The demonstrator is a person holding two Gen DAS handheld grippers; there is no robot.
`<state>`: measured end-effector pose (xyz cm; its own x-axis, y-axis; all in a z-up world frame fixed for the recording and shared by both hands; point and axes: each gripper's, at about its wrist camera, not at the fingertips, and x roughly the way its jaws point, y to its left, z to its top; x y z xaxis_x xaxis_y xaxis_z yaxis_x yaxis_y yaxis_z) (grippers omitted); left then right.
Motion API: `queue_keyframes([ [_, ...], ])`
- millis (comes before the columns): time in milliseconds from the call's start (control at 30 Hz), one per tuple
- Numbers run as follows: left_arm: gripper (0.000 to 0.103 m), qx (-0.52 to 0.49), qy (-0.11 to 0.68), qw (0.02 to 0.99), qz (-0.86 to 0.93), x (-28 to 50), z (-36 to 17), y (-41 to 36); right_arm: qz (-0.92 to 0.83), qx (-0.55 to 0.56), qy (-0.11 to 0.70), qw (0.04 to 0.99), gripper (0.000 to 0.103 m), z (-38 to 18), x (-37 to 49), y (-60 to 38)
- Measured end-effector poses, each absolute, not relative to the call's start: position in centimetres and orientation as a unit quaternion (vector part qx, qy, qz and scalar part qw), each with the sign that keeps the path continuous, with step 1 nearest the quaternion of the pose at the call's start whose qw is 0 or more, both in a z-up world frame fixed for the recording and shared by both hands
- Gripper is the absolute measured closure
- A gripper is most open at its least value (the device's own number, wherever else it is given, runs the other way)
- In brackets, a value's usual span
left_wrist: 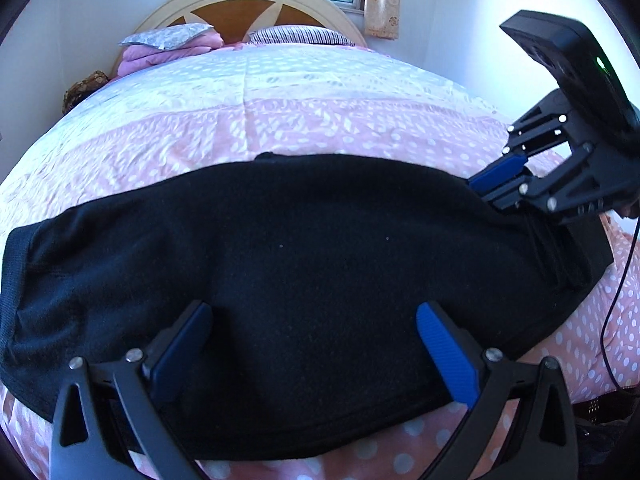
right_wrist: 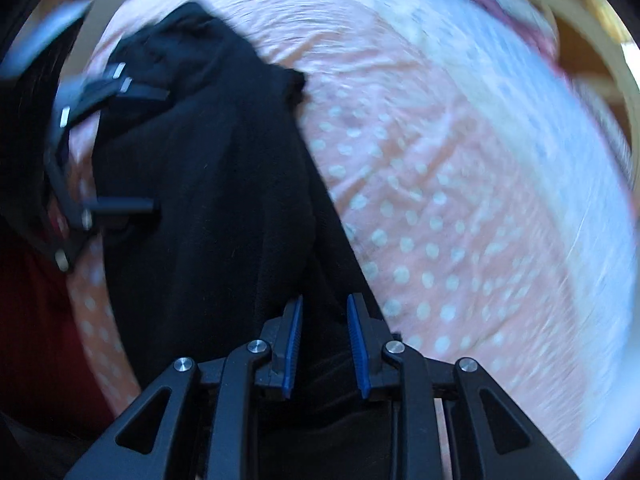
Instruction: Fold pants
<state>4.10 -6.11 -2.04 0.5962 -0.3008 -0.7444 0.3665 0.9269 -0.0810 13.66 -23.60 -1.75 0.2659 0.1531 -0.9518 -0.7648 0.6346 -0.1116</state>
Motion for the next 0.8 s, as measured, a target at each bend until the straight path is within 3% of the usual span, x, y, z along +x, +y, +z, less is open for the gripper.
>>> queue_keyframes([
  [167,0.000,0.035,0.410,0.892,-0.188,4.0,-2.2,-5.8,0.268,-0.294,0.510,0.762,0.096,-1.2,12.5,-23.1],
  [500,0.000,0.032,0.403,0.895,-0.188,3.6,-2.5,-5.5,0.193,-0.202,0.465,0.840,0.096,-0.4,12.7,-25.5],
  [633,0.000,0.025,0.399,0.896,-0.193,3.5,-2.4,-5.3,0.237,-0.029,0.465,0.853,0.095,1.9,13.1,-28.8],
  [733,0.000,0.023,0.395,0.898,-0.193,3.4,-2.4,-5.3,0.255,0.167,0.370,0.877,0.094,5.7,10.4,-33.6],
  [800,0.000,0.022,0.391,0.900,-0.191,3.3,-2.4,-5.4,0.201,0.208,0.348,0.892,0.084,6.4,8.0,-35.8],
])
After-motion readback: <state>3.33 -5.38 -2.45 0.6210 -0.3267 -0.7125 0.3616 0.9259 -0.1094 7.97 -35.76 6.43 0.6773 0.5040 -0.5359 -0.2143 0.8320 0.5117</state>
